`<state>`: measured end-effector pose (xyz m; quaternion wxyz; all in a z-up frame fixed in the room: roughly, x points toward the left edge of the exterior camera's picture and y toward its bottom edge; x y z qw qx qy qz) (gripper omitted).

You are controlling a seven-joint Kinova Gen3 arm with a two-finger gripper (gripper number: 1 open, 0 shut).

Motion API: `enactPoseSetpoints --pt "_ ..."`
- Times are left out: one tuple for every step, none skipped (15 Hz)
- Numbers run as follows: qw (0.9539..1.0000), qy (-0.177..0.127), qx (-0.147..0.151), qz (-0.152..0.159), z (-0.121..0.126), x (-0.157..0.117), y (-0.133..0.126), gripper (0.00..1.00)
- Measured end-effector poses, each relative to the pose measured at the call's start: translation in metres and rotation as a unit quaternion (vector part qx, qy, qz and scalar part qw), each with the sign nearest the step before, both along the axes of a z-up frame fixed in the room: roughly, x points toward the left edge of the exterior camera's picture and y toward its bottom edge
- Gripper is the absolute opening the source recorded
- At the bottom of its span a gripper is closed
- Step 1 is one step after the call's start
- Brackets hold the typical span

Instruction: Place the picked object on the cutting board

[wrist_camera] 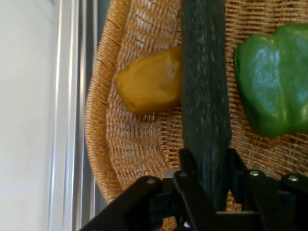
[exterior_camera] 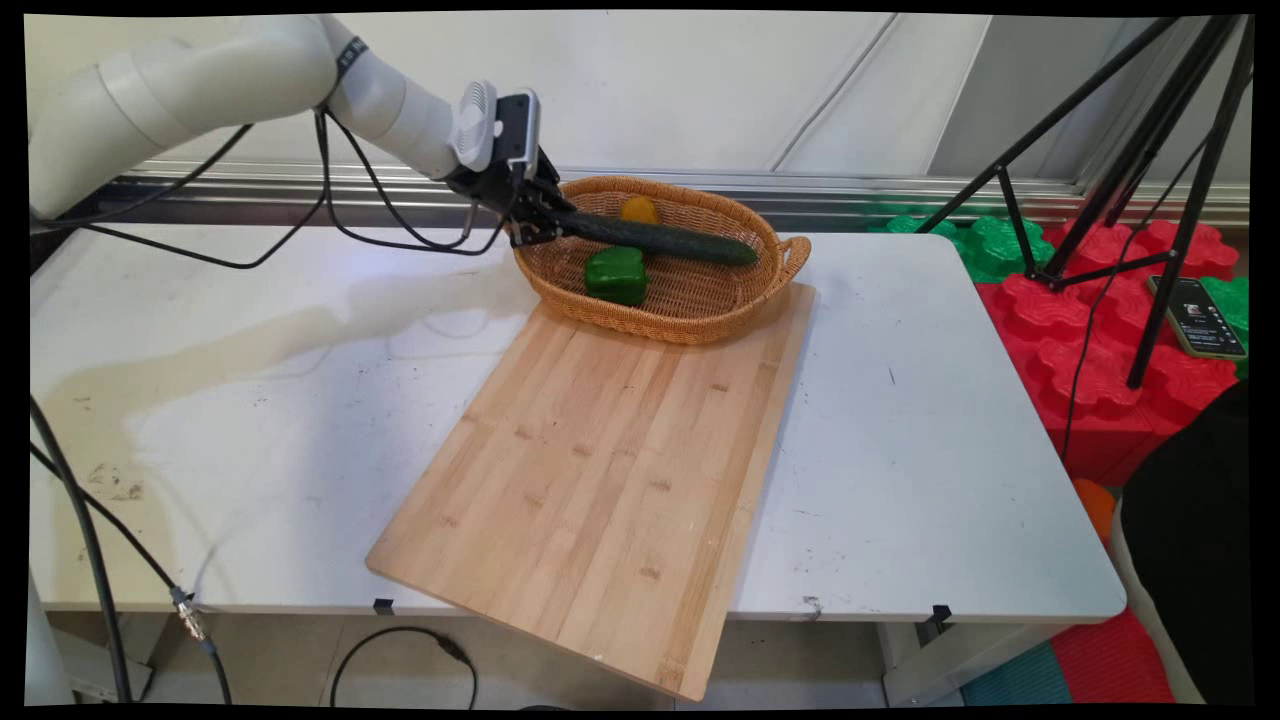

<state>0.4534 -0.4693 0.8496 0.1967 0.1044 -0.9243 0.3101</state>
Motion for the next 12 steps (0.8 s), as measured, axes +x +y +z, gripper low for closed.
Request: enactPoseSetpoints --pt "1.0 0.005 -0.002 0.001 0.004 0.002 0.003 0.0" --pt "0.9999 0.01 -0.004 0.003 0.009 0.006 0.007 0.0" --pt "0.9998 0.018 -0.005 0.007 0.014 0.009 0.011 0.0" --pt "0.9996 0.025 -0.005 0.012 0.019 0.013 0.015 0.0" --pt "0.9992 0.035 -0.004 0.018 0.024 0.017 0.02 0.0" --pt "0.9987 0.044 -0.001 0.024 0.029 0.022 0.025 0.0" --pt "0.9982 0.053 0.001 0.029 0.034 0.026 0.03 0.0" --pt "0.9974 0.063 0.004 0.035 0.038 0.031 0.036 0.0" --pt "0.9964 0.074 0.008 0.041 0.043 0.035 0.041 0.0" --pt "0.9952 0.086 0.013 0.045 0.047 0.039 0.047 0.0" --pt "0.9943 0.093 0.016 0.049 0.05 0.041 0.05 0.0" --pt "0.9927 0.106 0.021 0.053 0.055 0.044 0.055 0.0"
